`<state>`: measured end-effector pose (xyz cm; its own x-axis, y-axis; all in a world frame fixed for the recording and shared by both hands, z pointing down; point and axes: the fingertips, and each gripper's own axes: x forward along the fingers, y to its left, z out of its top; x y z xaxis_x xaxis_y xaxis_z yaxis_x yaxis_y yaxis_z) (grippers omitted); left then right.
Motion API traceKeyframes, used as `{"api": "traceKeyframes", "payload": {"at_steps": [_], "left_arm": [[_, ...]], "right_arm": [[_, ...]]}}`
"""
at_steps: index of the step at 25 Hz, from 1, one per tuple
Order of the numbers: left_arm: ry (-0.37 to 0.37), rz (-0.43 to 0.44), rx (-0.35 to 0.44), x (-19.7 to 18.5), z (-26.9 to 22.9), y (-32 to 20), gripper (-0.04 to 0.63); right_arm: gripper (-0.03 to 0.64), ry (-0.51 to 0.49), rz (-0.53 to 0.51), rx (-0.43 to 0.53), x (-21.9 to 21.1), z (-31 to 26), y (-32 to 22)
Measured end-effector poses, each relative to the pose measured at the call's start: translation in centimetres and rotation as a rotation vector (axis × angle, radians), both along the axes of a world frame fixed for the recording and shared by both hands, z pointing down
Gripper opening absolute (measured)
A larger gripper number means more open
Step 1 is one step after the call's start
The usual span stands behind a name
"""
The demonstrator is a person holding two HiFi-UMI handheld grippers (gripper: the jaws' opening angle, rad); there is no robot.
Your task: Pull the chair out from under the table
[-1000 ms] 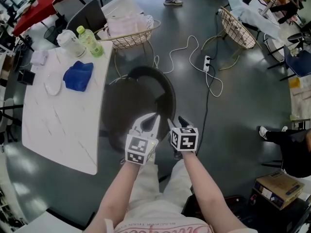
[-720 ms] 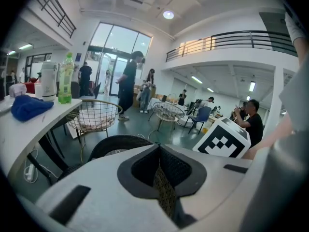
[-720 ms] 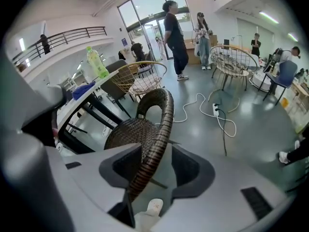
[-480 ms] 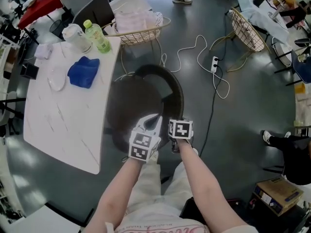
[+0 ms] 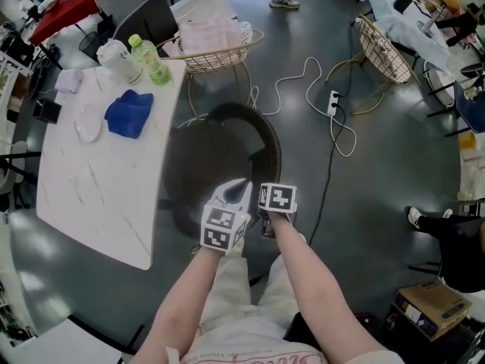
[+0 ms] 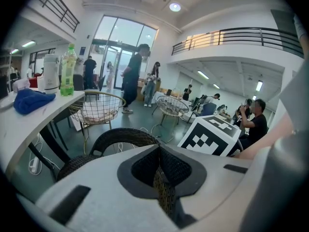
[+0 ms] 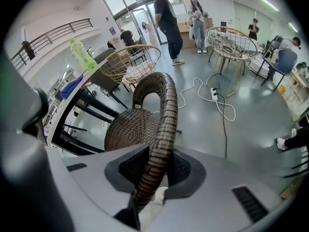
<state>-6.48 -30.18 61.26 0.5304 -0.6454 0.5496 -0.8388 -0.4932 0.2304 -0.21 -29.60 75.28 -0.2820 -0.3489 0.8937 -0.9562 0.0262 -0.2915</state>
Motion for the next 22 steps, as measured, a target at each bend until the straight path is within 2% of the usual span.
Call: {"api": "traceKeyframes", "payload": {"at_steps": [8, 22], "left_arm": [[-0.008, -0.032, -0.007, 1.8, -0.1, 0.5, 0.005], [0.005, -0.027, -0.015, 9.0, -0.2, 1.5, 0.005]], "right_arm": [[0.077, -0.019, 0.003, -0.020, 2.2, -0.1, 1.0], [0.069, -0.012, -0.026, -0.031, 10.9, -0.4, 2.1]]}}
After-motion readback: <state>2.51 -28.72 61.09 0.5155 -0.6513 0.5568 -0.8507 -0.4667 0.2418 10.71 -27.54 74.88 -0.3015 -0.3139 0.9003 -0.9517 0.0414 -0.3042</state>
